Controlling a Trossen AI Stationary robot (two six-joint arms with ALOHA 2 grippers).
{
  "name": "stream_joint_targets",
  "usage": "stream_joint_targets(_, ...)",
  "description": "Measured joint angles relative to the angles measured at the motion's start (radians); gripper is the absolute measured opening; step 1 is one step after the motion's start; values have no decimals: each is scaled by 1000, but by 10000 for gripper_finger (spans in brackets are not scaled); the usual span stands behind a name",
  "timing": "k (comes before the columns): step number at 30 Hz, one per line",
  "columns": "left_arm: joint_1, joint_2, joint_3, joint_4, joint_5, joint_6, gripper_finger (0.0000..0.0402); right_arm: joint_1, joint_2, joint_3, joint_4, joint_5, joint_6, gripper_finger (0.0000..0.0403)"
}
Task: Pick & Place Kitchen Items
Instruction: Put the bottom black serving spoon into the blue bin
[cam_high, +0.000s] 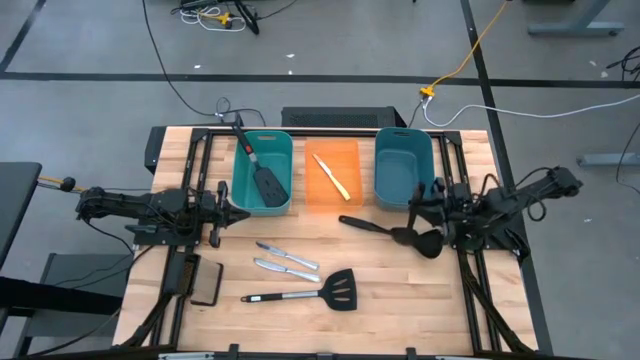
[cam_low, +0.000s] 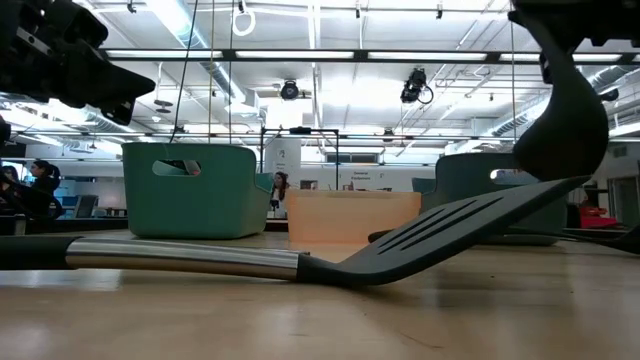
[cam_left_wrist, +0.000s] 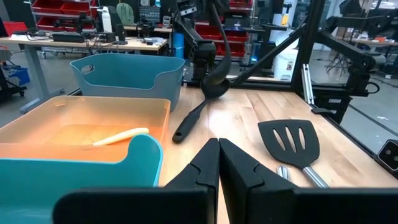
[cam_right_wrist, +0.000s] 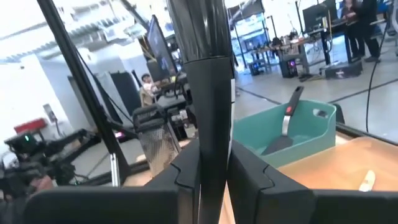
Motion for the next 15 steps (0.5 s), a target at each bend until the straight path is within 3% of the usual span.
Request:
stream_joint_targets(8, 0, 0, 0, -1, 0, 2, 13, -3, -55, 1, 1, 25, -9, 55)
stream_joint_targets(15, 0, 0, 0, -1, -2, 2, 13, -4, 152, 206, 36, 28, -109, 55)
